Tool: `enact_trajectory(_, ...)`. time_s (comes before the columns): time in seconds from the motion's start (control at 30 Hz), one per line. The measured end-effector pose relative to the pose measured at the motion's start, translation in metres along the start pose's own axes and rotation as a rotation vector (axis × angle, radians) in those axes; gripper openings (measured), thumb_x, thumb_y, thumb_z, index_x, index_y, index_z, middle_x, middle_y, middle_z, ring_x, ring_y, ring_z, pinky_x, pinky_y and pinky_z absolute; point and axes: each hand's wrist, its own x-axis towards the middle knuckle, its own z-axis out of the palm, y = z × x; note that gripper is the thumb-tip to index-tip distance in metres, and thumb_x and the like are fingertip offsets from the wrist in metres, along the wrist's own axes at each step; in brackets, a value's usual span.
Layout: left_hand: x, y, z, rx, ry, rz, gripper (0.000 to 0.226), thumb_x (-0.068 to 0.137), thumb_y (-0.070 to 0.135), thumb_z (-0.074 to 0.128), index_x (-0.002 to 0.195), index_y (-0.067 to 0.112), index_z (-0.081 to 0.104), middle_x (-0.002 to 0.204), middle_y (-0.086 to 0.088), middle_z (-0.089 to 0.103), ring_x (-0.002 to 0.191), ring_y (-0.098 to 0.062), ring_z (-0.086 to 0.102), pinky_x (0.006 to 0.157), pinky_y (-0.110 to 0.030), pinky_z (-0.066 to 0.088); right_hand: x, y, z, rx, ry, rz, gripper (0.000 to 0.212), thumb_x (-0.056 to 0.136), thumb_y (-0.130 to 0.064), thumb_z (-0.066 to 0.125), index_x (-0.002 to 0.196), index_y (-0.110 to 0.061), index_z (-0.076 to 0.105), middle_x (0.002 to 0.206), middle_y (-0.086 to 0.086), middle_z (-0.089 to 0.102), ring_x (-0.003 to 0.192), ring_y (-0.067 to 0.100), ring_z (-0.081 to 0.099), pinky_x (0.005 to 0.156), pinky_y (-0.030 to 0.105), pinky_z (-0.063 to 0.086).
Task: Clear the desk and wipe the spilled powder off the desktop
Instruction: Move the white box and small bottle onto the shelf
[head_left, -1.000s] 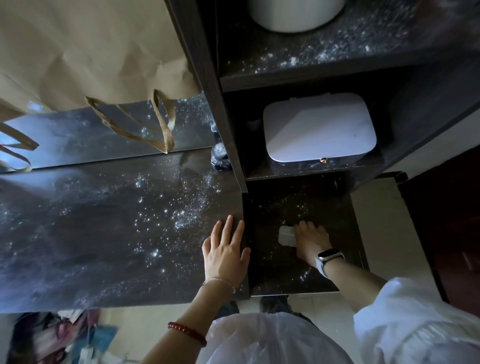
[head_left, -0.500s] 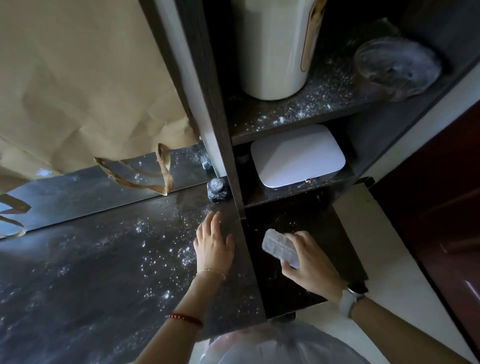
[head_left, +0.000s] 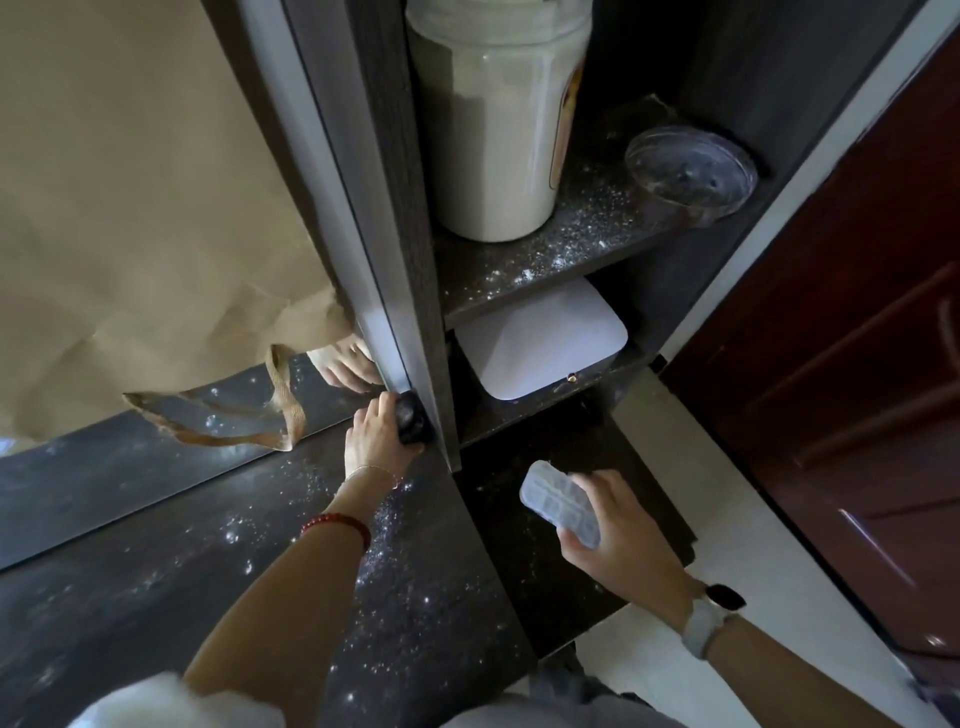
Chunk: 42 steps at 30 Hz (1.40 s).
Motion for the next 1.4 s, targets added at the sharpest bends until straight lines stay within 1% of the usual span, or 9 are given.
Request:
enact_trajectory(0.2,-0.049,0.003,0.001,-0.320,0.168,-0.073,0.063,0.062,0.017,0.081,0.115,0.012,0.050,0.112,-0.009,0.055,0.106,-0.029,0.049,0.084,-0.040,0.042,0.002,-0.003,-0.017,0.047,-0.070,-0.007,0.059,0.079,-0.041,0.059,0.130,-0.016,0.041,0.117,-0.003,0.038,0.097,0.008,0.046,0.076,0.018,0.046)
enact_trajectory(0.33,-0.097,0.014,-0.013,-0.425,0.338,-0.061,0.060,0.059,0.016,0.084,0.110,0.012,0.053,0.106,-0.005,0.057,0.101,-0.025,0.052,0.082,-0.033,0.041,0.024,-0.018,-0.036,0.079,0.105,-0.136,0.062,0.076,-0.048,0.051,0.125,-0.011,0.050,0.112,0.005,0.047,0.095,0.012,0.051,0.072,0.021,0.048)
enact_trajectory(0.43,-0.116,0.027,-0.023,-0.434,0.372,-0.052,0.061,0.058,0.016,0.084,0.111,0.011,0.054,0.107,-0.005,0.057,0.101,-0.025,0.053,0.083,-0.030,0.040,0.062,-0.024,-0.052,0.023,0.251,-0.285,0.055,0.076,-0.040,0.057,0.119,-0.006,0.054,0.106,0.013,0.053,0.095,0.018,0.052,0.076,0.026,0.049)
enact_trajectory(0.6,-0.131,0.044,-0.036,-0.437,0.443,-0.099,0.062,0.058,0.017,0.085,0.112,0.011,0.054,0.105,-0.004,0.057,0.100,-0.024,0.053,0.082,-0.026,0.037,0.129,-0.034,-0.063,-0.137,0.217,-0.380,0.041,0.074,-0.022,0.071,0.109,-0.003,0.059,0.099,0.018,0.057,0.094,0.037,0.054,0.078,0.044,0.048)
enact_trajectory(0.73,-0.143,0.051,-0.040,-0.413,0.489,-0.094,0.063,0.056,0.018,0.085,0.111,0.013,0.056,0.103,-0.002,0.058,0.099,-0.022,0.053,0.081,-0.025,0.038,0.165,-0.032,-0.054,-0.214,0.235,-0.318,0.034,0.075,-0.020,0.071,0.098,0.002,0.062,0.095,0.025,0.060,0.093,0.042,0.056,0.080,0.047,0.044)
enact_trajectory(0.9,-0.159,0.066,-0.039,-0.390,0.527,-0.089,0.063,0.055,0.017,0.086,0.110,0.014,0.057,0.101,-0.001,0.058,0.099,-0.020,0.053,0.080,-0.021,0.035,0.180,-0.021,-0.050,-0.242,0.219,-0.160,0.036,0.082,-0.029,0.057,0.100,0.001,0.064,0.100,0.025,0.062,0.100,0.042,0.053,0.089,0.045,0.039)
enact_trajectory(0.97,-0.163,0.073,-0.038,-0.385,0.534,-0.069,0.062,0.054,0.017,0.086,0.109,0.012,0.057,0.100,0.000,0.058,0.098,-0.021,0.053,0.081,-0.022,0.036,0.174,-0.014,-0.047,-0.199,0.228,-0.208,0.035,0.081,-0.027,0.055,0.097,0.002,0.064,0.099,0.025,0.062,0.096,0.044,0.055,0.085,0.048,0.043)
enact_trajectory(1.13,-0.162,0.090,-0.035,-0.347,0.522,-0.005,0.064,0.052,0.018,0.088,0.108,0.012,0.057,0.096,0.008,0.051,0.092,-0.019,0.052,0.079,-0.022,0.037,0.156,0.008,-0.053,-0.118,0.210,-0.326,0.036,0.075,-0.006,0.058,0.111,-0.007,0.062,0.121,0.021,0.054,0.109,0.042,0.050,0.094,0.048,0.042)
enact_trajectory(1.4,-0.146,0.122,-0.026,-0.361,0.469,0.093,0.061,0.054,0.020,0.087,0.107,0.013,0.057,0.098,0.007,0.053,0.096,-0.018,0.051,0.084,-0.023,0.038,0.149,0.014,-0.060,-0.062,0.354,-0.077,0.023,0.075,-0.012,0.067,0.096,-0.005,0.067,0.107,0.022,0.057,0.096,0.043,0.050,0.083,0.045,0.044)
